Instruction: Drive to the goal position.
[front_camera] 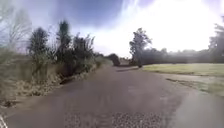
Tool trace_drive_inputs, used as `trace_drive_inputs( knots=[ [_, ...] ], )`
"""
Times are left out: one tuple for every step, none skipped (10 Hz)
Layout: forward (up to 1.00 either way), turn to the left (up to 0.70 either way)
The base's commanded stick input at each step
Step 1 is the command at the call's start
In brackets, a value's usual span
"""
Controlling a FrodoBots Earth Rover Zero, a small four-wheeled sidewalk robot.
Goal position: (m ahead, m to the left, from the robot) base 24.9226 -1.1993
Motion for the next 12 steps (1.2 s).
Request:
trace_drive_inputs(
  knots=[
    [0.85, -0.34],
    [0.85, -0.34],
    [0.85, -0.34],
    [0.85, -0.34],
    [0.85, -0.34],
    [0.85, -0.34],
    [0.85, -0.34],
    [0.85, -0.34],
    [0.85, -0.34],
    [0.85, -0.34],
    [0.85, -0.34],
    [0.85, -0.23]
  ],
)
